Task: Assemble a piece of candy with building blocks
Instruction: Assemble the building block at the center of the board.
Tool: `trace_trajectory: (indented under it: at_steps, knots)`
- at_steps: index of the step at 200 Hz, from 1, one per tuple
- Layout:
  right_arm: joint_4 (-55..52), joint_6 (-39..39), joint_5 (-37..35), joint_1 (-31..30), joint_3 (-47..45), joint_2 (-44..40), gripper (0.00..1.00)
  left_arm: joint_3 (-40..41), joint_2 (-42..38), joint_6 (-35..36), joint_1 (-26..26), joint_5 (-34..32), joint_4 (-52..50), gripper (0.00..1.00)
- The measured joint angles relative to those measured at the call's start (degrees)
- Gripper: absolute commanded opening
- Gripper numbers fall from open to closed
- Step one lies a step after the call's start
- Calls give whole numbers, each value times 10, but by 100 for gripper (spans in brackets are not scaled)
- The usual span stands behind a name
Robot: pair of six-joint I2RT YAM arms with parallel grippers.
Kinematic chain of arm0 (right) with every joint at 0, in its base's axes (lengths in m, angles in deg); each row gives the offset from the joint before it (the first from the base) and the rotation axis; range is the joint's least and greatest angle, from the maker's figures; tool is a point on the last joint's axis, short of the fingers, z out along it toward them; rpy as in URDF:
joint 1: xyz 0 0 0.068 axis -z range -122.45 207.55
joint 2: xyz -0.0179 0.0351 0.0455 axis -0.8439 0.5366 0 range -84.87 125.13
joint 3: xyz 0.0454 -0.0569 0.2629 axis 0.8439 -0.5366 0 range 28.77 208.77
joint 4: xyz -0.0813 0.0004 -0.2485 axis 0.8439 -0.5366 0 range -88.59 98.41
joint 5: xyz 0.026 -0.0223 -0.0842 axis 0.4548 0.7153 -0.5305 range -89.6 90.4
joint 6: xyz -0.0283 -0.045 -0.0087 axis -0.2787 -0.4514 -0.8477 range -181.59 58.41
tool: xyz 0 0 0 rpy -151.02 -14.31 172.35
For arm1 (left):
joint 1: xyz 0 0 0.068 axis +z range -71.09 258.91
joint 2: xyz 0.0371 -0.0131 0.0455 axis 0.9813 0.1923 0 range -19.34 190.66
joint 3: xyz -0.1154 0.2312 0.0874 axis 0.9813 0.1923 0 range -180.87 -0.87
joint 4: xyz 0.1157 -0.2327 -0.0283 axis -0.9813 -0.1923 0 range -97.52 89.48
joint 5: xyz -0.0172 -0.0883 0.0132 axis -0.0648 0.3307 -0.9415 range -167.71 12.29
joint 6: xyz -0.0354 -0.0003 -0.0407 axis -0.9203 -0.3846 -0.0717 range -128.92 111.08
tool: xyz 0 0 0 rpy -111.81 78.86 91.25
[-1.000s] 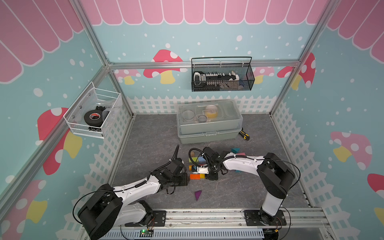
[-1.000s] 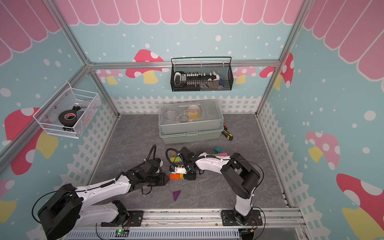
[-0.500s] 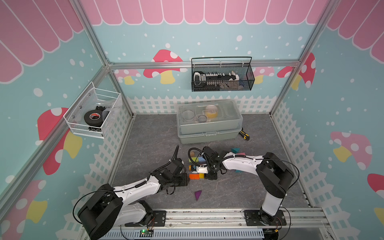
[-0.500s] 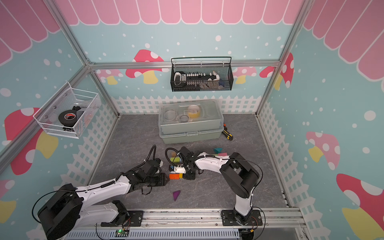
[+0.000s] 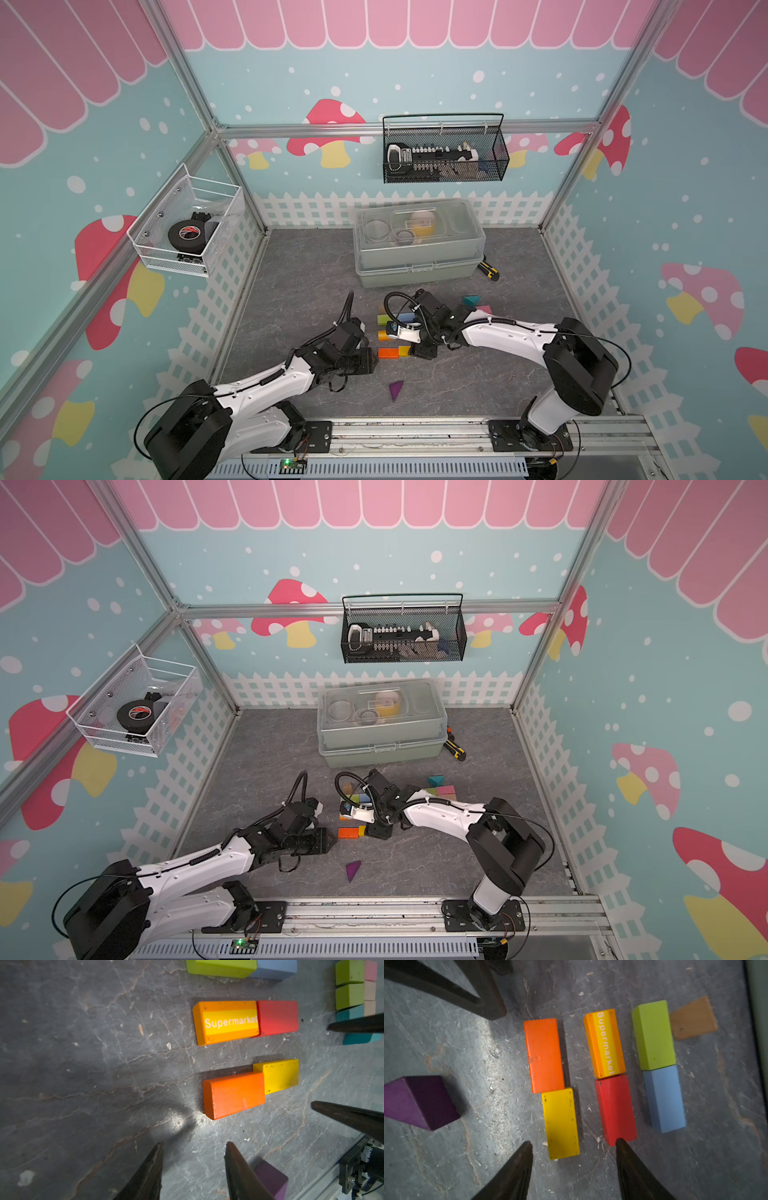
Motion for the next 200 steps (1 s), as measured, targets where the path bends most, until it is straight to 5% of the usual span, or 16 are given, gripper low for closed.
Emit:
trace_trajectory:
  at_steps: [53,94,200]
  knots:
    - [68,216,-26,9,-96,-120,65,-1,7,17,-23,-18,-3,50]
    - [86,349,-25,9,-159,-113,59,-26,58,29,-54,-46,3,51]
    - [118,431,-37,-9,-156,-43,50,-58,131,38,-69,-76,68,49]
